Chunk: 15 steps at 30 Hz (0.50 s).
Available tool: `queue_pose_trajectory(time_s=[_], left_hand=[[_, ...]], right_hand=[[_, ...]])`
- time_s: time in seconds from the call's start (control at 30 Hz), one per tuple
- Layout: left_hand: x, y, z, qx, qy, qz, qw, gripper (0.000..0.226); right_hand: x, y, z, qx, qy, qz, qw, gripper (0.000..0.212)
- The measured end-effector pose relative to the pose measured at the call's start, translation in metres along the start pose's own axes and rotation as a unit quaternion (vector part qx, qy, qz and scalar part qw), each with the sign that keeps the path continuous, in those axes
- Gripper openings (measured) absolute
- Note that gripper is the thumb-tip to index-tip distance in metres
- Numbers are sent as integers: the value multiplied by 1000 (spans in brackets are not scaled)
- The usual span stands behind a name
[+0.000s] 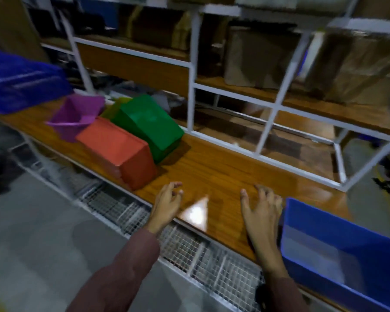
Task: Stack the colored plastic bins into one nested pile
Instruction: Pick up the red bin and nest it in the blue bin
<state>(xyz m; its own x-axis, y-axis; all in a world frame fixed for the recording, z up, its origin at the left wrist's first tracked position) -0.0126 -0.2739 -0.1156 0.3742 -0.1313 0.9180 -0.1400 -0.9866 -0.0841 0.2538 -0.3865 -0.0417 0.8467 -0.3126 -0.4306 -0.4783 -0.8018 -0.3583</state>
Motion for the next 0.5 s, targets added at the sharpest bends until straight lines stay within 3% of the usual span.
queue_pose_trajectory(time_s=[0.23, 0.5], left_hand=[[-40, -21, -151, 95, -12, 24, 995, 25], [-75, -64, -243, 175, -11, 45, 983, 21]], right_hand=[[-160, 9, 97, -121, -54, -78, 988, 59], [-250, -21, 174, -179, -109, -76, 975, 63]])
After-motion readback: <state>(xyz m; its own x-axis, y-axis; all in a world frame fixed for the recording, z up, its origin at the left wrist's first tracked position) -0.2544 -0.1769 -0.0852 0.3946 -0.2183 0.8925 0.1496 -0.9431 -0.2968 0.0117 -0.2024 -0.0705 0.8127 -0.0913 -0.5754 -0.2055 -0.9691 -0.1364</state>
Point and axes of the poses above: each hand's wrist, its own y-axis away from the middle knuckle, its own z-axis out of the palm, x = y × z, the point moved 2 cm from there along -y, towards the middle knuckle, and after that the axes turned 8 degrees about y, right-handed, at the moved point
